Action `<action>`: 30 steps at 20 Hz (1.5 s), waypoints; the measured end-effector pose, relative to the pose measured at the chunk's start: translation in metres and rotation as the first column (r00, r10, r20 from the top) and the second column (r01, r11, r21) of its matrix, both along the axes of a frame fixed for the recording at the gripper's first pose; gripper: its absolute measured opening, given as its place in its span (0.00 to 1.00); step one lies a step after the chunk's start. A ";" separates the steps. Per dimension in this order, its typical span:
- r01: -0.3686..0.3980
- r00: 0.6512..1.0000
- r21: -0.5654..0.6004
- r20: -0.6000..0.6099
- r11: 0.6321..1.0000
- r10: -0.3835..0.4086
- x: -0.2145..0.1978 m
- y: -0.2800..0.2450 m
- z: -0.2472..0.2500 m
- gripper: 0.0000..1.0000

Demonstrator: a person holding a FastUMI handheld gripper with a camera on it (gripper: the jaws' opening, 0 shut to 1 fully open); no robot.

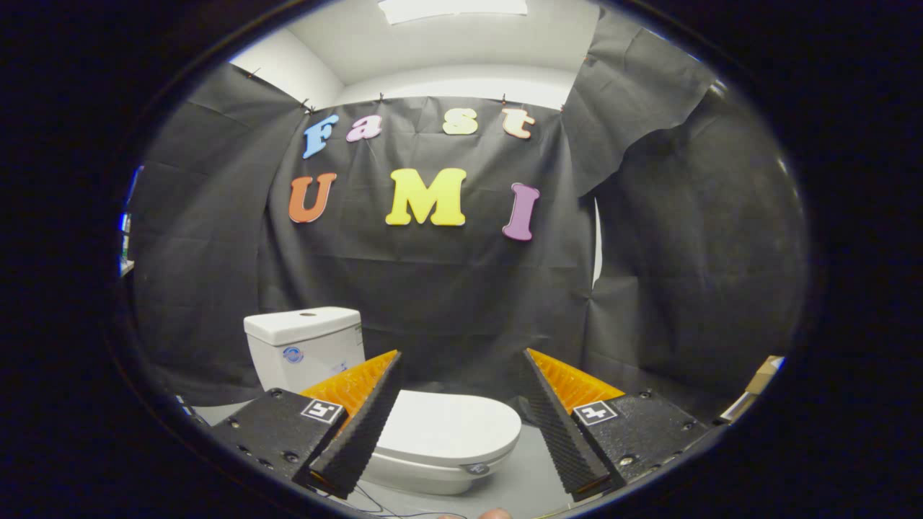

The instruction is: Open the toilet lid.

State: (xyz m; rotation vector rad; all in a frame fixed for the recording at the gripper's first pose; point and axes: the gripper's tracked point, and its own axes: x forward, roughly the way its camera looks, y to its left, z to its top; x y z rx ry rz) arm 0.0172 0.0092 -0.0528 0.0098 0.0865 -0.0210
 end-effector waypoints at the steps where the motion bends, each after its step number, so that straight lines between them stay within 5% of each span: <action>1: -0.004 1.000 0.001 -0.028 1.000 0.004 0.003 0.002 -0.011 1.00; 9: 0.043 0.953 0.196 -0.301 0.980 0.019 0.034 0.009 -0.124 1.00; 15: 0.184 0.870 0.423 -0.491 0.887 0.053 0.053 -0.003 -0.209 0.99; 30: 0.447 0.691 0.541 -0.715 0.712 0.109 0.082 -0.036 -0.355 0.93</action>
